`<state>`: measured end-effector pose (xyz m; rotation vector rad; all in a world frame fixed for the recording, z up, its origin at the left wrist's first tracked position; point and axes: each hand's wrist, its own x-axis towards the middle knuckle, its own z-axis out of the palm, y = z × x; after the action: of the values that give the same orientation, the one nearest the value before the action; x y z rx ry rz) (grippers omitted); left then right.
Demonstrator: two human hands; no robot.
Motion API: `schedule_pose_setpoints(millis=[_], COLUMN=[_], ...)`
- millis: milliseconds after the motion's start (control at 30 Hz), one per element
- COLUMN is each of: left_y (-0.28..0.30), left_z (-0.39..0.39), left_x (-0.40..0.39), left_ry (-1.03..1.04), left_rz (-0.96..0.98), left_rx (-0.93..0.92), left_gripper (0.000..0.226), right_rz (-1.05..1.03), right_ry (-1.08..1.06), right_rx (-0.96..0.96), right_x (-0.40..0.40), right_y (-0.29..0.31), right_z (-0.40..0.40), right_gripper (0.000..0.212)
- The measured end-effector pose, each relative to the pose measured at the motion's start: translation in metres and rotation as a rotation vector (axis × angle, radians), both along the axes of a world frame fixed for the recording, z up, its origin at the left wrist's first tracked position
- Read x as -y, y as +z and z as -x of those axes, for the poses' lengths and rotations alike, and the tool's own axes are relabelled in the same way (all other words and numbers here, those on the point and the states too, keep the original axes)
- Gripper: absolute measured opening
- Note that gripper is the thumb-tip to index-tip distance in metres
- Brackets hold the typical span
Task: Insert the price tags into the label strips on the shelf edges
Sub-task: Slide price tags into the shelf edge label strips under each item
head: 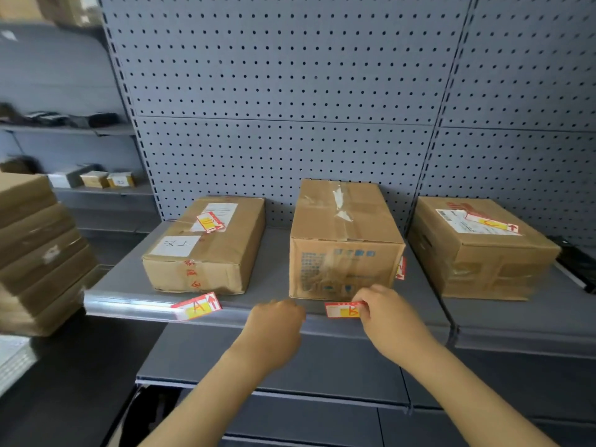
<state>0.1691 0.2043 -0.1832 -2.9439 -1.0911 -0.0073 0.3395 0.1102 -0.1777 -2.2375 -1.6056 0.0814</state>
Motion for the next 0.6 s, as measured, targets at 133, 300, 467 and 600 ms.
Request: schedule_pose_setpoints(millis=[133,300,467,600], left_y=[-0.013,-0.026,-0.029,-0.030], left_z=[-0.006,-0.011,-0.016,-0.020], left_x=[-0.013,-0.021,-0.023,-0.020], left_ry=[-0.120,-0.205,-0.211,-0.207], left_rz=[-0.003,-0.002,0.012,0.016], left_rx=[-0.012,-0.014,-0.016,-0.009], left_gripper=[0.029,0.034,0.033,0.034], right_rz=[0.036,0.050,0.070,0.071], right_ry=[-0.075,-0.116,-0.125,-0.125], right_rx=[0.020,0.057,0.079,0.099], right_x=[-0.006,-0.009,-0.006,-0.004], right_y=[-0.005,-0.009,-0.009,-0.006], right_z=[0.009,0.014,0.013,0.009], right_gripper=[0.021,0.022,0.025,0.025])
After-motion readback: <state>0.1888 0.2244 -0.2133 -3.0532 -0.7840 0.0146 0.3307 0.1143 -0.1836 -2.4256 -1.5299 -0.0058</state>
